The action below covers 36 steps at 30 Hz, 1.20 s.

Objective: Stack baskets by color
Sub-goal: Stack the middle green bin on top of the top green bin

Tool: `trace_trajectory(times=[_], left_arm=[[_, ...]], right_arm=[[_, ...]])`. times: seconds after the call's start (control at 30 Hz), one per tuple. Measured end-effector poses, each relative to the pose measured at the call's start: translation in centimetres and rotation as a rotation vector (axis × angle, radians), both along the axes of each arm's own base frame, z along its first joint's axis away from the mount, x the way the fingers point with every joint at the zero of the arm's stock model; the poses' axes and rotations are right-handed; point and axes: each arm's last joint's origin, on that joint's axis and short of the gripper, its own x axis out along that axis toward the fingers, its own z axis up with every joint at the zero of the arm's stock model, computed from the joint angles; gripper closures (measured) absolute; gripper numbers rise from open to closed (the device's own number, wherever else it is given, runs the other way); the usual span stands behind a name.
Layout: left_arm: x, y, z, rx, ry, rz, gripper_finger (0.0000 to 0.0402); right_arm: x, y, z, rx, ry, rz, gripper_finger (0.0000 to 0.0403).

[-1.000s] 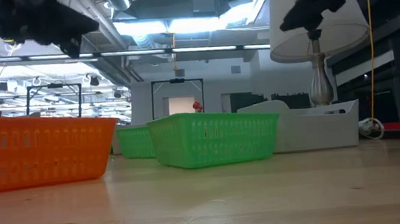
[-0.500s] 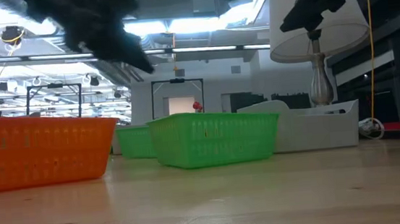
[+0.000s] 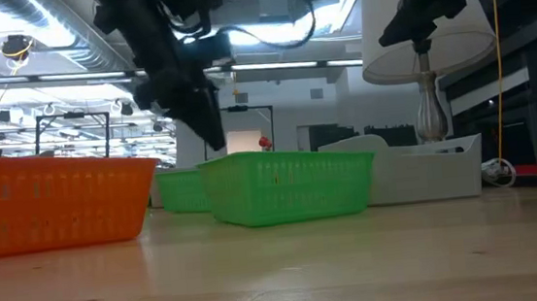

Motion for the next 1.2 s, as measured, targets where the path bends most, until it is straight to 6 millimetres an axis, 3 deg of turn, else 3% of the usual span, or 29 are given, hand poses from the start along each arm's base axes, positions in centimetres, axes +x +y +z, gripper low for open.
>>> trace_trajectory(times=[0.27,0.57,1.0,1.1,1.2], left_arm=[[-1.1,0.3,-0.7,-0.016,0.132,0.011,0.0288],[-0.8,0.7,-1.9,-0.014,0.172,0.028,0.0288],[0.8,1.5,-6.0,0.000,0.254,0.059,0.0288],[0.8,1.6,-6.7,0.032,0.291,0.081,0.0301],[0.7,1.6,-6.8,0.045,0.301,0.091,0.0352]], right_arm=[[0.0,0.0,0.0,0.001,0.000,-0.001,0.0297],[0.0,0.0,0.0,0.002,0.000,0.000,0.0297],[0.2,0.0,-0.4,0.001,0.030,0.000,0.0297],[0.3,0.0,-0.6,0.000,0.042,-0.001,0.0297],[0.5,0.0,-0.8,-0.003,0.052,0.001,0.0297]])
